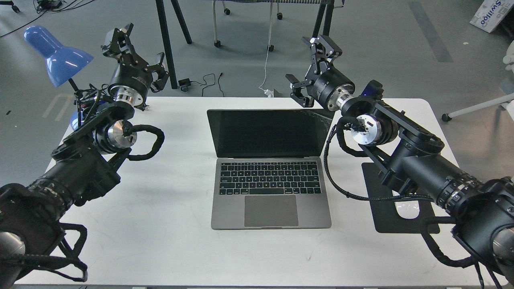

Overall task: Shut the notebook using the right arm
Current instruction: 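Raise the right gripper and move it over the laptop screen's top edge, then push the laptop screen down toward the keyboard with the right gripper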

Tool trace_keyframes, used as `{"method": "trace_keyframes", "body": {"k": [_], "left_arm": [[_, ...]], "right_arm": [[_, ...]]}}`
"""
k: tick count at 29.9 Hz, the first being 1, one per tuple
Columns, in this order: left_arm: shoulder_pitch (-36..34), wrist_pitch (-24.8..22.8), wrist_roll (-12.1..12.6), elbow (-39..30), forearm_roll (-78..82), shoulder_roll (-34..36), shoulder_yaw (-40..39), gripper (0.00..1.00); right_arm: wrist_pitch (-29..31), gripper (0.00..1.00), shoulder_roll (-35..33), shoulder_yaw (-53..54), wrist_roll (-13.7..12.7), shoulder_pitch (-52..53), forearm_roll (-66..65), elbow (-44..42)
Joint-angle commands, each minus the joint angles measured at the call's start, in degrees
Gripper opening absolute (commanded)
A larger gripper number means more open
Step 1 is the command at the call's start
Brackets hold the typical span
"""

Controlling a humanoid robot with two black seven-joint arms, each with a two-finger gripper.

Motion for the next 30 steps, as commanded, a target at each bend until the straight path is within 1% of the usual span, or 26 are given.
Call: {"method": "trace_keyframes", "body": {"k": [1,6,9,26,30], "left_arm": [[0.0,0.0,0.0,0.0,0.0,0.0,0.0,1.00],[0.0,0.0,0.0,0.0,-0.1,0.0,0.0,1.00],[0.0,0.0,0.0,0.0,0.0,0.0,0.0,1.00],[-0.1,0.0,0.0,0.0,-0.1,0.0,0.0,1.00],[-0.1,0.0,0.0,0.0,-0.1,0.0,0.0,1.00]], "right_arm": [[0.2,1.00,-0.4,-0.9,-0.2,-0.1,0.0,0.7],[0.3,1.00,-0.5,-1.0,-0.4,-0.2,0.0,2.3],[1.0,1.00,-0.6,-2.8,-1.0,-0.1,0.0,3.4],[1.1,1.00,-6.1,-13.1,-1.3,0.3,0.0,11.2],[1.1,1.00,-7.6,-14.1,-1.3,0.5,0.0,12.9]]}}
